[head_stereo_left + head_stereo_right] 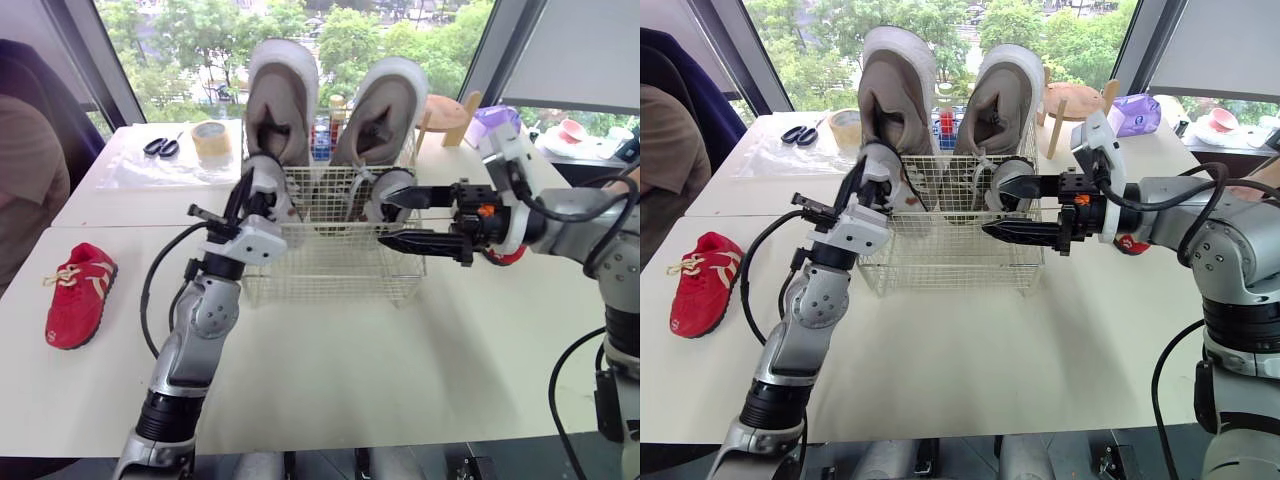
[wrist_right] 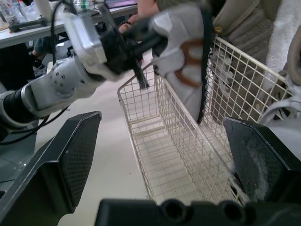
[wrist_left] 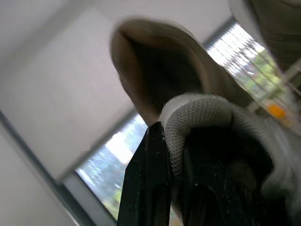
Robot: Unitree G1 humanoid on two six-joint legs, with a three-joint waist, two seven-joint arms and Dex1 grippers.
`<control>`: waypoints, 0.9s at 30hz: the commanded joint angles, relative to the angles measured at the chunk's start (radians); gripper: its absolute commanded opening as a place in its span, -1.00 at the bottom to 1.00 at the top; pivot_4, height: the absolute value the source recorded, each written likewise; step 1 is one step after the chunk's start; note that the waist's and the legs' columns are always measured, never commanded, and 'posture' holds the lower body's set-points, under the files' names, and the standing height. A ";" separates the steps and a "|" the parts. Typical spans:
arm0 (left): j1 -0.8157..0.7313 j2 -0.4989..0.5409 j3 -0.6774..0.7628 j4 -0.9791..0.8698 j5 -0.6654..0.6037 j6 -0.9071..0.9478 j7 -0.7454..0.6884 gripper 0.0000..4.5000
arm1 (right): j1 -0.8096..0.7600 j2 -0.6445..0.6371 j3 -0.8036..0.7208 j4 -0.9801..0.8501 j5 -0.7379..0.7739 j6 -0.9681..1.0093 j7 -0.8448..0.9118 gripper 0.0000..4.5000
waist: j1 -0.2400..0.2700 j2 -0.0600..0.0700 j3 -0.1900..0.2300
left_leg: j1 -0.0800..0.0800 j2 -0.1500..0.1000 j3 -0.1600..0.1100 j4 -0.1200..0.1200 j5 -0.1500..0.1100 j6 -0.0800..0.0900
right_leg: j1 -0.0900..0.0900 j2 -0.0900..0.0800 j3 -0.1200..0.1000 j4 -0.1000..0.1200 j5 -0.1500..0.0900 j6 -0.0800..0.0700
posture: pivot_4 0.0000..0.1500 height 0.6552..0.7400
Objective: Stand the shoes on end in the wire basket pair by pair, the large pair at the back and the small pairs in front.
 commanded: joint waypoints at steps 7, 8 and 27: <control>0.083 0.115 0.088 -0.321 -0.333 0.233 -0.340 0.54 | 0.004 -0.010 -0.038 0.006 0.006 -0.015 0.012 1.00 | 0.001 0.000 0.000 | 0.000 -0.001 0.000 0.000 0.000 0.000 | 0.000 -0.004 0.000 -0.001 0.000 -0.001 | 1.00 1.00; 0.090 0.111 0.132 -0.384 -0.427 0.359 -0.370 0.54 | 0.009 -0.012 -0.046 0.014 0.007 -0.014 0.009 1.00 | -0.001 0.000 0.000 | -0.001 -0.001 0.000 0.000 0.000 0.000 | 0.000 -0.003 0.000 -0.001 0.000 -0.001 | 1.00 1.00; 0.124 0.316 0.689 -0.495 -1.911 1.328 -0.176 0.98 | 0.066 -0.131 -0.336 0.435 -0.169 -0.174 -0.115 1.00 | -0.017 -0.002 0.002 | 0.000 -0.001 -0.002 0.000 0.000 0.000 | 0.001 0.002 0.000 -0.001 -0.002 0.001 | 1.00 1.00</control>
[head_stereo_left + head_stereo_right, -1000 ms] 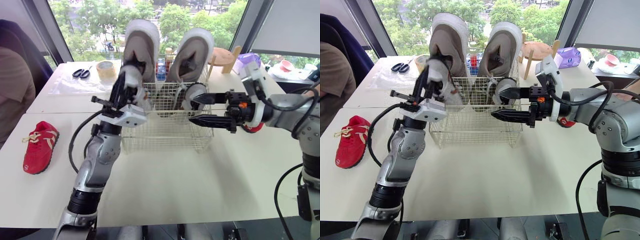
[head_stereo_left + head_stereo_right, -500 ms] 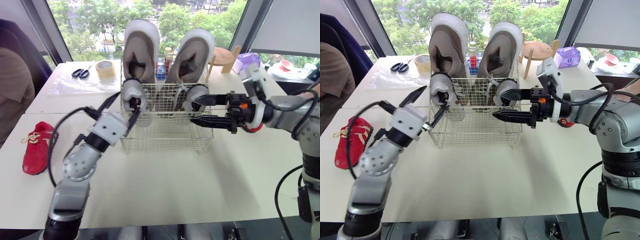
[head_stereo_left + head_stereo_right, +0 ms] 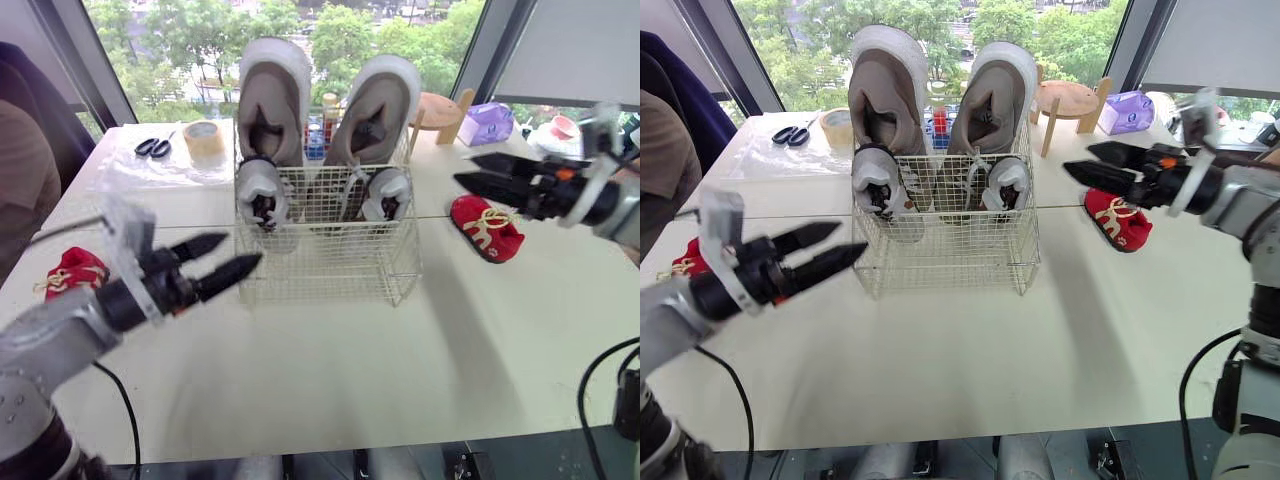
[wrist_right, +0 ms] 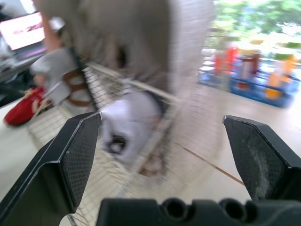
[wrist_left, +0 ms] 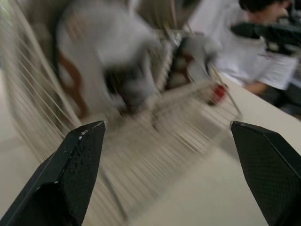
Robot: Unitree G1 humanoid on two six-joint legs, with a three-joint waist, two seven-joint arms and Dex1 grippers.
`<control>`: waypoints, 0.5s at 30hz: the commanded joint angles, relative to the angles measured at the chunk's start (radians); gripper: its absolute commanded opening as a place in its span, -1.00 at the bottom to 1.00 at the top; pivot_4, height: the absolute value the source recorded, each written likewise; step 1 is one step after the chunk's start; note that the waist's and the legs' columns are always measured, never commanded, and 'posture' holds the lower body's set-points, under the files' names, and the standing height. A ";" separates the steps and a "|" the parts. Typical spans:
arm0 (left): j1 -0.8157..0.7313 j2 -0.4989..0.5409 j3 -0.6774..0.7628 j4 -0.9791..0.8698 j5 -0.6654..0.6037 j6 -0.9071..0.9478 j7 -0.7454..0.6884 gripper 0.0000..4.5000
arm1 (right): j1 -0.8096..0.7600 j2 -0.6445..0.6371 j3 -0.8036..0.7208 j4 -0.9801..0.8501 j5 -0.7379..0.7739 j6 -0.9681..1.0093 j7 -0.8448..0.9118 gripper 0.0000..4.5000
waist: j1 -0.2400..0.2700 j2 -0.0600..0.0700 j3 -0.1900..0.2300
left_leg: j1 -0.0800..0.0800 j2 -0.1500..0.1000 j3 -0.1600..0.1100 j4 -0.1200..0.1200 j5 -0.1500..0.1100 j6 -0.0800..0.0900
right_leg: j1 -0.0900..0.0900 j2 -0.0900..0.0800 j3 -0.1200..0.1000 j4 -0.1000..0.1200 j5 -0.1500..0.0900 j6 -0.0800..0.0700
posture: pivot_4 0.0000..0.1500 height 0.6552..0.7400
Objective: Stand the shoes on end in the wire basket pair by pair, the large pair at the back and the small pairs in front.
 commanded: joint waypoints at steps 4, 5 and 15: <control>0.064 0.017 -0.182 -0.060 -0.117 -0.136 0.177 0.98 | 0.184 0.016 -0.067 0.068 -0.220 -0.284 -0.141 1.00 | 0.010 -0.002 -0.002 | 0.003 0.000 0.001 0.000 0.000 0.000 | 0.004 0.000 0.000 -0.003 -0.001 -0.002 | 1.00 1.00; 0.071 0.021 -0.224 -0.047 -0.148 -0.147 0.182 0.98 | 0.214 0.031 -0.070 0.068 -0.235 -0.314 -0.151 1.00 | 0.011 0.000 -0.001 | 0.003 0.000 0.001 0.000 0.000 0.000 | 0.004 0.000 0.001 -0.003 -0.001 -0.002 | 1.00 1.00; 0.087 -0.043 -0.505 -0.080 -0.141 -0.323 0.162 0.98 | 0.426 0.208 -0.075 0.089 -0.358 -0.524 -0.299 1.00 | 0.018 0.006 -0.002 | 0.003 -0.001 0.003 0.000 0.000 -0.001 | 0.003 0.002 0.004 -0.002 -0.001 -0.002 | 1.00 1.00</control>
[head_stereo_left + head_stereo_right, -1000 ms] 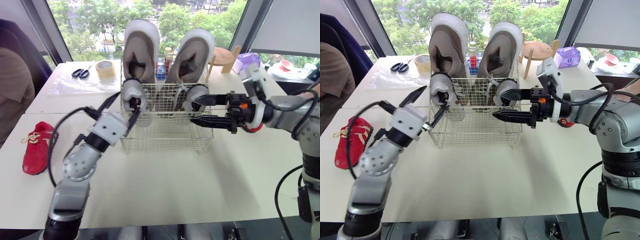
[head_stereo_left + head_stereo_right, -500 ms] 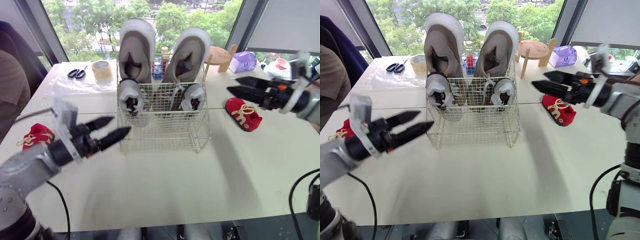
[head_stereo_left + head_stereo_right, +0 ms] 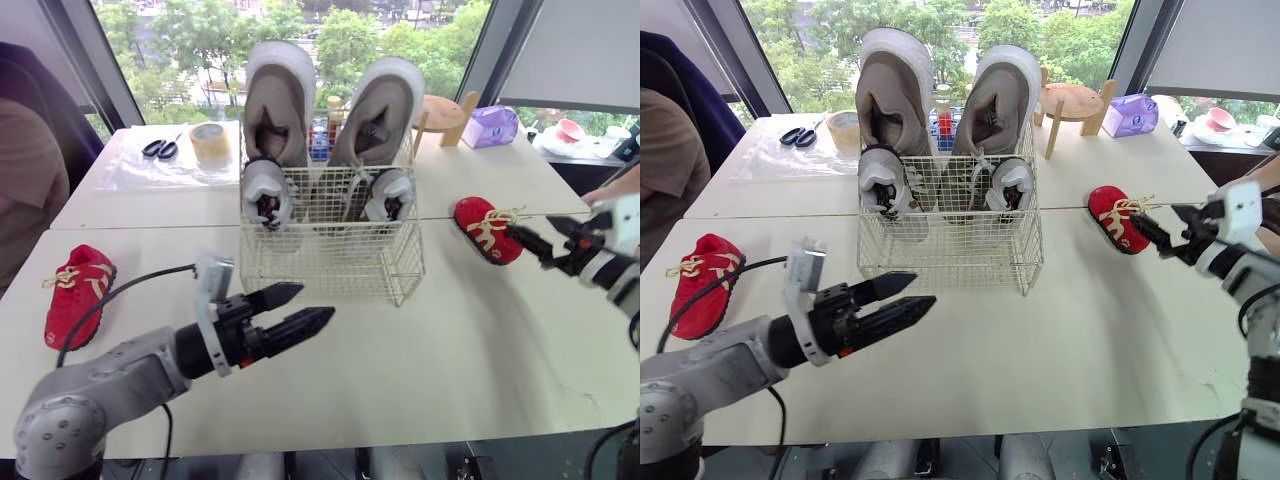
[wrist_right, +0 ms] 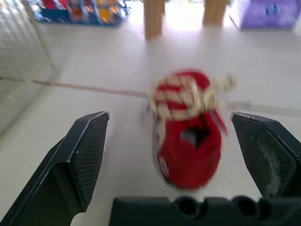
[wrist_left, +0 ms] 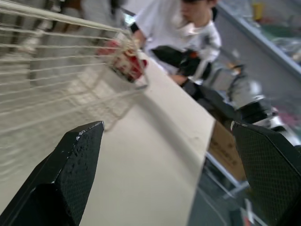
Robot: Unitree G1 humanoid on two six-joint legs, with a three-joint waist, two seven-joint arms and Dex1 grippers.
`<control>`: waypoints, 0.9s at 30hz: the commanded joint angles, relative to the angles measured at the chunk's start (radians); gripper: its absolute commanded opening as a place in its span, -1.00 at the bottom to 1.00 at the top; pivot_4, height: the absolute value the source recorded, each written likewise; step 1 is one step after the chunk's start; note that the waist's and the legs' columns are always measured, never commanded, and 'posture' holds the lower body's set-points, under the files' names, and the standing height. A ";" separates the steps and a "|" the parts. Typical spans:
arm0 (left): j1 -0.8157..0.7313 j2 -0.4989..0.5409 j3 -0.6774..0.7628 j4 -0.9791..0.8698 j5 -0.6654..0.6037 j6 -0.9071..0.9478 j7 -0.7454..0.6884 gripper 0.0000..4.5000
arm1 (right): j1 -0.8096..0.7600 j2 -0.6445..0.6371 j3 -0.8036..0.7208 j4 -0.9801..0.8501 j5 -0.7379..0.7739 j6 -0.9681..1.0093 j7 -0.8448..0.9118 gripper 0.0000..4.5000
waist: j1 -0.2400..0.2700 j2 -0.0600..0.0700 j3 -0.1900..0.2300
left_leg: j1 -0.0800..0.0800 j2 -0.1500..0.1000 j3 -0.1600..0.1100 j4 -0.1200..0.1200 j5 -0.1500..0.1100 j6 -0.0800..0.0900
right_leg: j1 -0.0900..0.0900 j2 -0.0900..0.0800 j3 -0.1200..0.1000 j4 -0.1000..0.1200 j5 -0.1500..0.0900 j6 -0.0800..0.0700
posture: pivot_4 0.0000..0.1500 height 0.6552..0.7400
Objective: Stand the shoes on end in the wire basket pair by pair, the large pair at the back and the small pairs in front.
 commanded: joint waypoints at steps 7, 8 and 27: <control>0.033 0.065 -0.098 -0.009 0.113 -0.083 -0.061 0.98 | -0.063 0.014 0.019 0.211 -0.090 -0.180 -0.002 1.00 | -0.002 0.000 0.000 | 0.000 0.000 0.000 0.000 0.000 0.000 | 0.000 0.002 0.000 -0.001 0.000 0.000 | 1.00 1.00; 0.039 0.065 -0.102 -0.005 0.114 -0.091 -0.062 0.98 | -0.089 0.010 0.028 0.257 -0.101 -0.202 0.007 1.00 | -0.004 0.000 0.000 | 0.000 0.000 0.000 0.000 0.000 0.000 | 0.000 0.003 0.000 -0.001 0.000 0.000 | 1.00 1.00; 0.114 0.252 -0.002 -0.064 0.156 -0.169 0.000 1.00 | -0.499 0.091 0.175 0.969 -0.286 -0.546 0.006 -0.03 | -0.026 0.000 0.000 | 0.000 0.001 -0.001 -0.001 0.000 0.000 | 0.000 0.003 0.001 -0.002 0.000 0.000 | 1.00 1.00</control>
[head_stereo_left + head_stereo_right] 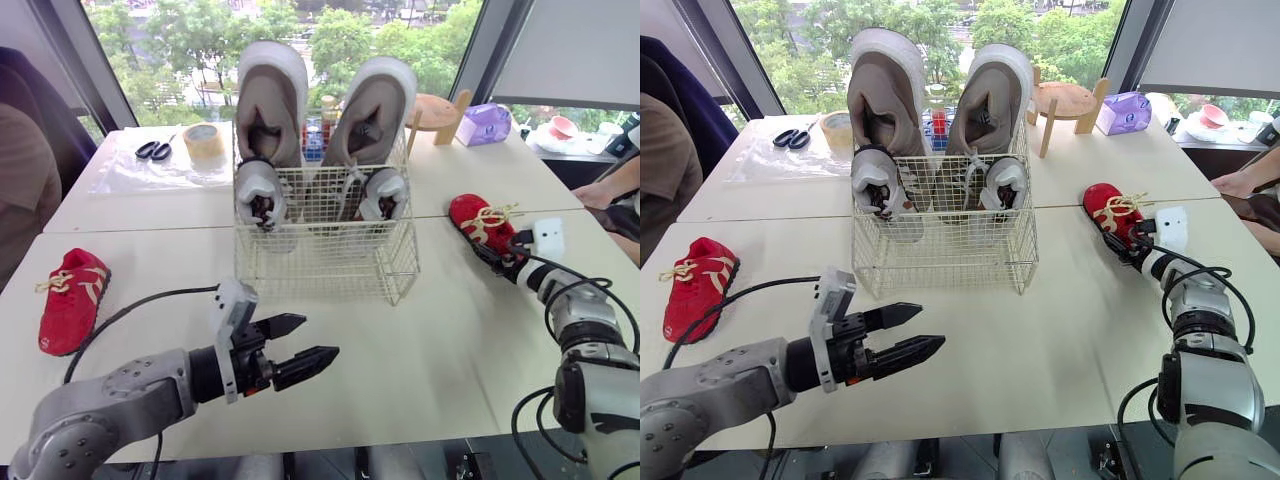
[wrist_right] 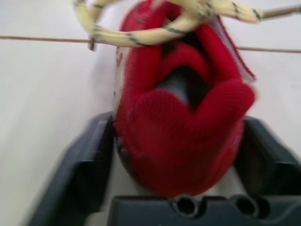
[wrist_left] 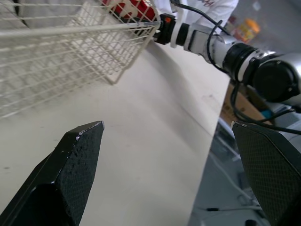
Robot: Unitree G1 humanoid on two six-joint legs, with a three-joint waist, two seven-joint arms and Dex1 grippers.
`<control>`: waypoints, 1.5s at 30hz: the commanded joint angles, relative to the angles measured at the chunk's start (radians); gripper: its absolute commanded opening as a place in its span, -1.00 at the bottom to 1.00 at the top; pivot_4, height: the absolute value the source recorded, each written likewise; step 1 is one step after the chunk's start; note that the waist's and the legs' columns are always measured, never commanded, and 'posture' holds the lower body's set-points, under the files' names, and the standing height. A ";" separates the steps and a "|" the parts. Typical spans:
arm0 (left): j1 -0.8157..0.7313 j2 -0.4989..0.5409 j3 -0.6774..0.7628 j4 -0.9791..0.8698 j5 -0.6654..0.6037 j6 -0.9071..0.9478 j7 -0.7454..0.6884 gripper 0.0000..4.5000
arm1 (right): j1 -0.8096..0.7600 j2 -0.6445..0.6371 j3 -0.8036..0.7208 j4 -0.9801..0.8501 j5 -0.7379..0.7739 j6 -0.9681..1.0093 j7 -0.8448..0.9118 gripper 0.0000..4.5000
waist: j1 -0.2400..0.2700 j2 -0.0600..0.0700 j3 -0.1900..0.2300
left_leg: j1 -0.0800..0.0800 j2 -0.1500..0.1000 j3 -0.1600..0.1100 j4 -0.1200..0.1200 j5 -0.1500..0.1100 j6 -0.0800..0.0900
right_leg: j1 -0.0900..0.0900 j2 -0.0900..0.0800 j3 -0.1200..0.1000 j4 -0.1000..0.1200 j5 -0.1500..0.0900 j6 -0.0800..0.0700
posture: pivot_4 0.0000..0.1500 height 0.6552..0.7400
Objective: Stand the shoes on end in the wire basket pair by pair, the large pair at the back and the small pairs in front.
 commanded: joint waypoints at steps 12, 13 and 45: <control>-0.562 0.014 0.324 0.480 -0.603 -0.321 0.132 1.00 | -0.444 -0.024 -0.176 -0.379 0.277 0.039 0.033 -0.42 | 0.002 0.015 0.013 | -0.003 -0.002 0.000 0.001 0.002 -0.002 | -0.003 -0.001 0.000 0.002 0.002 -0.001 | 1.00 1.00; -0.617 0.006 0.306 0.512 -0.604 -0.312 0.136 1.00 | -0.458 -0.014 -0.161 -0.456 0.301 0.075 0.057 -0.42 | 0.002 0.014 0.013 | -0.003 -0.002 0.000 0.000 0.002 -0.002 | -0.004 0.001 -0.001 0.002 0.003 0.001 | 1.00 1.00; -1.201 -0.001 0.160 1.071 -0.021 0.114 -0.483 0.41 | -0.372 0.058 0.232 -1.162 0.215 0.182 0.341 -0.43 | 0.001 -0.001 0.010 | -0.004 -0.001 -0.002 -0.002 0.001 -0.001 | -0.006 0.000 -0.003 0.005 0.002 0.007 | 1.00 1.00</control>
